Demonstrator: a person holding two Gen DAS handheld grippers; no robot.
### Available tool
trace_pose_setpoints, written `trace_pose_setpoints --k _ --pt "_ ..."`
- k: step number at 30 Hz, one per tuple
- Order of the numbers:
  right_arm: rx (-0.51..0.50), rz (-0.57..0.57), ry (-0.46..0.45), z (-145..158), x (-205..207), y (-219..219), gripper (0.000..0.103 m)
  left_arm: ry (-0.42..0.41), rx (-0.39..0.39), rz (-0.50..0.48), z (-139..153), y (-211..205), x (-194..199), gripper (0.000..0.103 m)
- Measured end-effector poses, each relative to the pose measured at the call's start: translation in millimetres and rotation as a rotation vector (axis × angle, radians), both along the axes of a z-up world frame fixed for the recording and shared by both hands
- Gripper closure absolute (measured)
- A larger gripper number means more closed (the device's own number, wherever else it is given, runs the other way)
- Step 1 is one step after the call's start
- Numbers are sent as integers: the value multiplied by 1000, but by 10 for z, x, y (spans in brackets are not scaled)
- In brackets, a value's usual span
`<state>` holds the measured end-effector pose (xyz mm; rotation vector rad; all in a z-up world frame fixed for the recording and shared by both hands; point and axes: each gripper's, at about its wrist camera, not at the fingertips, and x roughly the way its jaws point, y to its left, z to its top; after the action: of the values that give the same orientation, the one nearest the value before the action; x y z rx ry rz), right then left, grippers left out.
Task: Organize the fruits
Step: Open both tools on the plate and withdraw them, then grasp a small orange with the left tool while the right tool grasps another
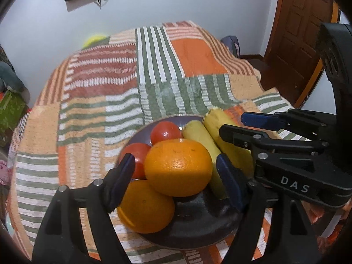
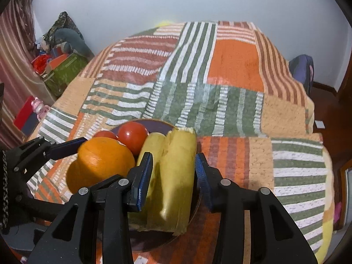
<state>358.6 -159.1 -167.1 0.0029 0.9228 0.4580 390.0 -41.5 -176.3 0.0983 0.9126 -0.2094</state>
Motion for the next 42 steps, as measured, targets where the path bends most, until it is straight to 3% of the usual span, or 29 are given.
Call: trace_pose_setpoints --k 15,22,30,39,42 --pt "-6 8 -132 595 -832 -93 65 -101 -55 19 761 253 -740 25" --pt "-18 28 -186 721 -1359 -80 64 -128 -57 23 923 368 -1267 20" --pt "-31 36 -179 628 -1821 -121 58 -67 -67 35 779 500 -1760 20" --pt "-44 31 -101 286 -2111 -182 58 46 -89 49 297 524 -2093 20" --pt "-41 34 -60 117 -2148 -176 58 92 -104 46 115 501 -2136 25"
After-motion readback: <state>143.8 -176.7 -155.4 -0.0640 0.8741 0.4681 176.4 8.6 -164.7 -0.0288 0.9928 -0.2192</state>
